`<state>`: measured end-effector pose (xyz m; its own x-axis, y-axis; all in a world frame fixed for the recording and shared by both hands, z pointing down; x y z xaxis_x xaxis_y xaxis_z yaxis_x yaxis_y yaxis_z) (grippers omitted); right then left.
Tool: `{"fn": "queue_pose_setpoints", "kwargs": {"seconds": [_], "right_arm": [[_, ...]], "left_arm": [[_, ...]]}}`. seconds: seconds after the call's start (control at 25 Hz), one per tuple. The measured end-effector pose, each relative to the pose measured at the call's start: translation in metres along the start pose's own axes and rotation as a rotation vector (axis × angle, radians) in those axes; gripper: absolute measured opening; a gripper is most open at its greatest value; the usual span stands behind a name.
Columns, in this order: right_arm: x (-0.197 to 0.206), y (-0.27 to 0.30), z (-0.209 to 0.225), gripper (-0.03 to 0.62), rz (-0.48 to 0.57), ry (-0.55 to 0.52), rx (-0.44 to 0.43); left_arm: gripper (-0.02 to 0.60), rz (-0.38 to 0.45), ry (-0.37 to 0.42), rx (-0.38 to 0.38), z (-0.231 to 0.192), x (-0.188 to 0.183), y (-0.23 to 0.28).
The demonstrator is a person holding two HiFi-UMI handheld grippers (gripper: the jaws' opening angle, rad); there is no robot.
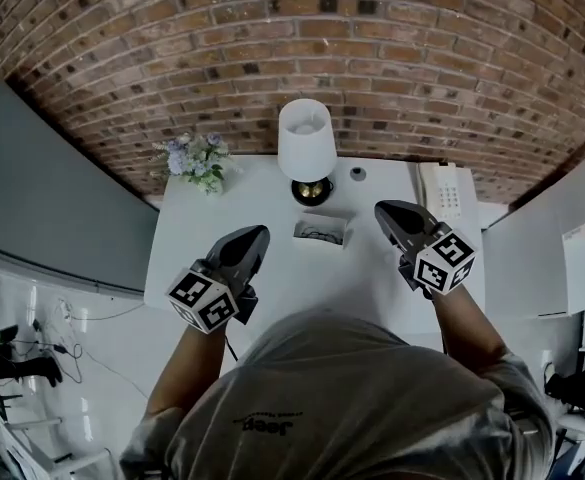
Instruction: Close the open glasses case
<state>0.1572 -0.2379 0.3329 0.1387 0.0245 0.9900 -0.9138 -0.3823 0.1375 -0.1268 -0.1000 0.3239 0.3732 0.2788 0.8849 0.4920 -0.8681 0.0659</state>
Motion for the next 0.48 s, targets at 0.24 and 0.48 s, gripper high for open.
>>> {"fn": "queue_pose_setpoints", "kwargs": {"seconds": [0.24,0.48], "right_arm": [[0.010,0.002,0.016,0.009,-0.005,0.018,0.033],[0.004,0.013,0.003,0.009,-0.021,-0.003,0.115]], "left_arm": [[-0.003,-0.028,-0.010,0.020,-0.012,-0.004,0.023],[-0.003,-0.052,-0.007,0.115,-0.042,-0.015,0.030]]}}
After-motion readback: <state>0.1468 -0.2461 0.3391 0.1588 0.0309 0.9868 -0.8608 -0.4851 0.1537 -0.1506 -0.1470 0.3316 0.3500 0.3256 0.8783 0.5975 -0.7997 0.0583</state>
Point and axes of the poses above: the fingertips, and each gripper's own axes: y forward along the fingers, z to its right, x out of its underside, the point moved 8 cm from there along -y, backward along the fingers, and after that the axes turned 10 degrees about -y, right-handed, at the moved point
